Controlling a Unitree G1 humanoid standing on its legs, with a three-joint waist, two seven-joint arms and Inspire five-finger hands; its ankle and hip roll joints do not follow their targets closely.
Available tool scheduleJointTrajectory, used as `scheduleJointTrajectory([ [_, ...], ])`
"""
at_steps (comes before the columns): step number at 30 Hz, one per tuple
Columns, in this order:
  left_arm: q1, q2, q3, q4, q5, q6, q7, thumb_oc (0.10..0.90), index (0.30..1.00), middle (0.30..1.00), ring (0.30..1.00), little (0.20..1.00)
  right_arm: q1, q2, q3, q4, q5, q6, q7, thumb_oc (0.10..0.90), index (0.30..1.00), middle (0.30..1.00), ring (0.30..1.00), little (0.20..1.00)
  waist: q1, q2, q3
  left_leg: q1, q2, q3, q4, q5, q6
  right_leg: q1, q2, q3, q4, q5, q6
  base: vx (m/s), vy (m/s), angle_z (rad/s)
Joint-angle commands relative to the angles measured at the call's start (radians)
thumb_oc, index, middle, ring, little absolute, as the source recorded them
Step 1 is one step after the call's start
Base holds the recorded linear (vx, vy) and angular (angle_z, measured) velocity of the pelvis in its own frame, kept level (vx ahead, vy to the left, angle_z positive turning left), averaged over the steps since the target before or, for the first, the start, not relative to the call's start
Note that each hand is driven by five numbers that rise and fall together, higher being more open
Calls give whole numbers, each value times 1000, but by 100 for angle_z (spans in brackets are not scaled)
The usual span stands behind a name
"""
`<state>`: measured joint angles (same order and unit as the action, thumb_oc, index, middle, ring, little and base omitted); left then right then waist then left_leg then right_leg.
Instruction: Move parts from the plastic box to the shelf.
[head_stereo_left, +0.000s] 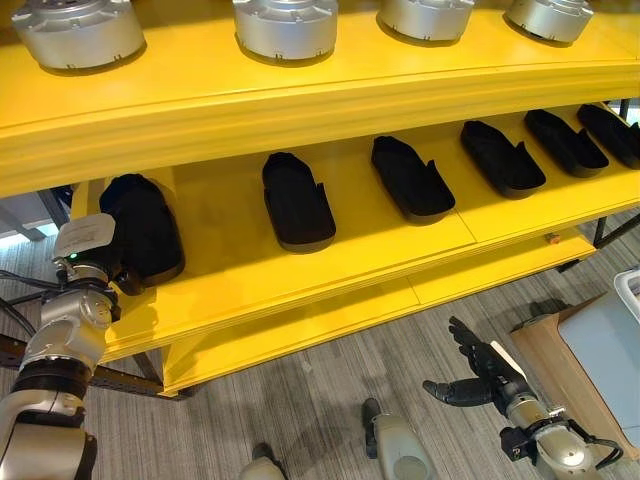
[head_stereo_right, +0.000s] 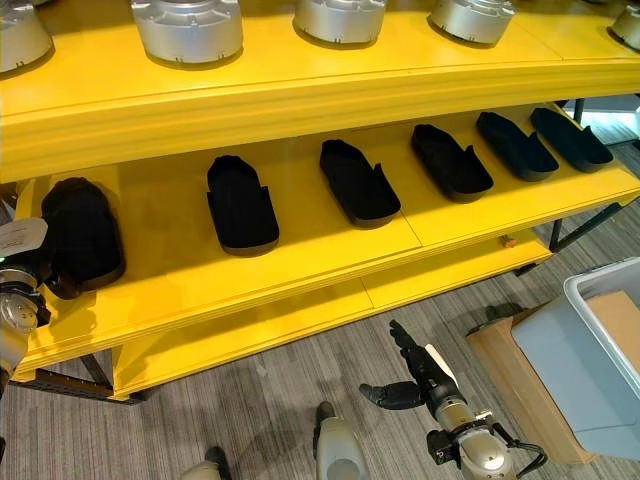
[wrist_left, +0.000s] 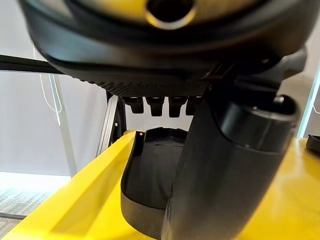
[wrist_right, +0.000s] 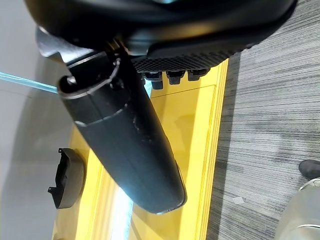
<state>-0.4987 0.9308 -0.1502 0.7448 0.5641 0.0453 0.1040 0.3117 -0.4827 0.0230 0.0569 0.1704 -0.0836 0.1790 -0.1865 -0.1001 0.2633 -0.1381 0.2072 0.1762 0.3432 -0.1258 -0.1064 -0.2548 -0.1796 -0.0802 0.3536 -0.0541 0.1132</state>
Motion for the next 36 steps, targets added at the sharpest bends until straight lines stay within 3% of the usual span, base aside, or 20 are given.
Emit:
scheduleJointTrajectory([
  [1,-80,167,57,-35,39,3,75,900,1000,1000,1000,1000,-4,-49,-57,-51,50,-82,-2,900,1000,1000,1000,1000,8,-9,-81,-130,27,-55,119,-26,17,127,-42,5,-140,6,55,0,0,0],
  [9,-113,208,-6,78,39,-14,69,900,1000,1000,1000,1000,-6,-54,-44,-45,60,-92,1,900,1000,1000,1000,1000,6,-3,-77,-139,27,-59,126,-23,17,123,-42,3,-135,9,56,0,0,0],
  [25,-124,198,-3,8,-16,-44,96,900,1000,1000,1000,1000,-10,-54,-40,-36,71,-105,-6,900,1000,1000,1000,1000,9,-3,-77,-136,23,-62,121,-18,16,126,-46,-1,-132,7,55,0,0,1],
  [36,59,165,178,-182,-130,-105,98,900,1000,1000,1000,1000,-11,-32,-65,-37,74,-120,-10,900,1000,1000,1000,1000,27,9,-81,-102,19,-66,89,-12,14,162,-49,-15,-144,-2,52,1,-1,0],
])
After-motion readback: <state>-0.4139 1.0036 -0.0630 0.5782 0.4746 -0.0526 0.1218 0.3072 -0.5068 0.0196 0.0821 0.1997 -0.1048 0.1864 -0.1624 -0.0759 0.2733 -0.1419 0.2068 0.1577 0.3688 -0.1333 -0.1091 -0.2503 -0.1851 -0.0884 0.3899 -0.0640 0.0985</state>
